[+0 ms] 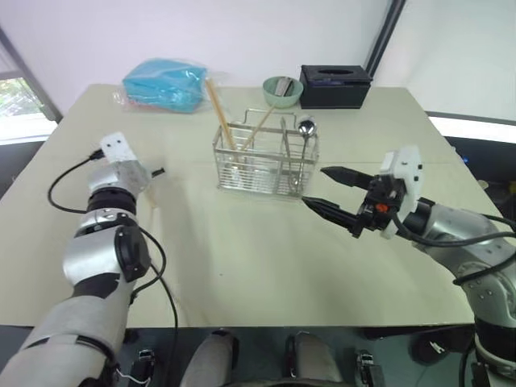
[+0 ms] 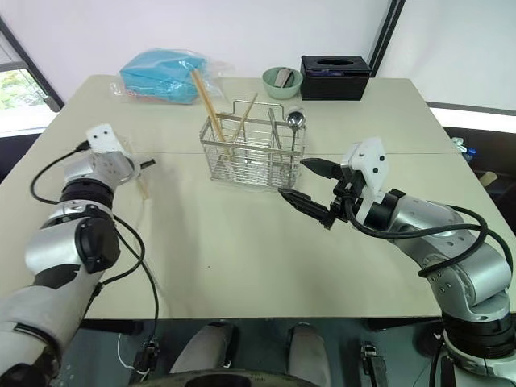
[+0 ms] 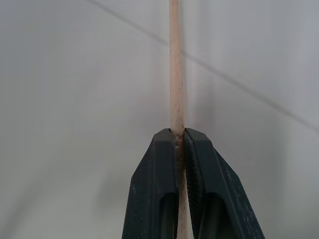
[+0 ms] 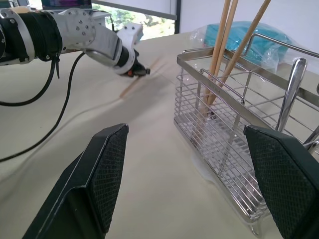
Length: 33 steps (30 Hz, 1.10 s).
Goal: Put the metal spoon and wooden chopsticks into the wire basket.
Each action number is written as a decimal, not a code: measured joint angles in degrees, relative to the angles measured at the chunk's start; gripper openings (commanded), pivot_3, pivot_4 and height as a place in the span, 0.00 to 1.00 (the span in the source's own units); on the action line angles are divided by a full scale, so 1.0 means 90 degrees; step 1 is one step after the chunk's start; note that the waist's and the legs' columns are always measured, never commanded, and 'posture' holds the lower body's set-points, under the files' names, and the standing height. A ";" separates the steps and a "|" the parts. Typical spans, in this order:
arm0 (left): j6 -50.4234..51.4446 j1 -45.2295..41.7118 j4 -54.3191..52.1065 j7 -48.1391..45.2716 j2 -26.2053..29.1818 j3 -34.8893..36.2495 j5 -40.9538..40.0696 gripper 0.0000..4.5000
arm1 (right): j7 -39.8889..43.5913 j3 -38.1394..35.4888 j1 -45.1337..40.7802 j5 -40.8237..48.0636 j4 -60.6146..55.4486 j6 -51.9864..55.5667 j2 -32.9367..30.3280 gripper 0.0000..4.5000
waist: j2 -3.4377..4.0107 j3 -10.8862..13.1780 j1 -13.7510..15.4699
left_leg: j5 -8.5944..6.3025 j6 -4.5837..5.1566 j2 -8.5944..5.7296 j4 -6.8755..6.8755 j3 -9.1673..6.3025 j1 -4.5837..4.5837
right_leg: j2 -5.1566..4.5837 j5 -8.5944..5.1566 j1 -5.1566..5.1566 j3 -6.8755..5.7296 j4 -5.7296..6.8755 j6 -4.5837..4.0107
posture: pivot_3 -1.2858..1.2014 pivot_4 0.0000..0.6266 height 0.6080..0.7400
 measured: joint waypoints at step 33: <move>-0.0402 0.1058 -0.5182 -0.4967 -0.1496 -0.1566 -0.2179 0.01 | -0.0445 -0.0266 0.0237 0.0233 -0.0169 0.0189 -0.0051 0.85 | -0.0003 0.0009 -0.0121 | 0.0000 0.0005 -0.0011 0.0004 -0.0005 0.0000 | -0.0016 0.0000 0.0023 -0.0011 -0.0014 -0.0002 | 0.52 0.24 0.35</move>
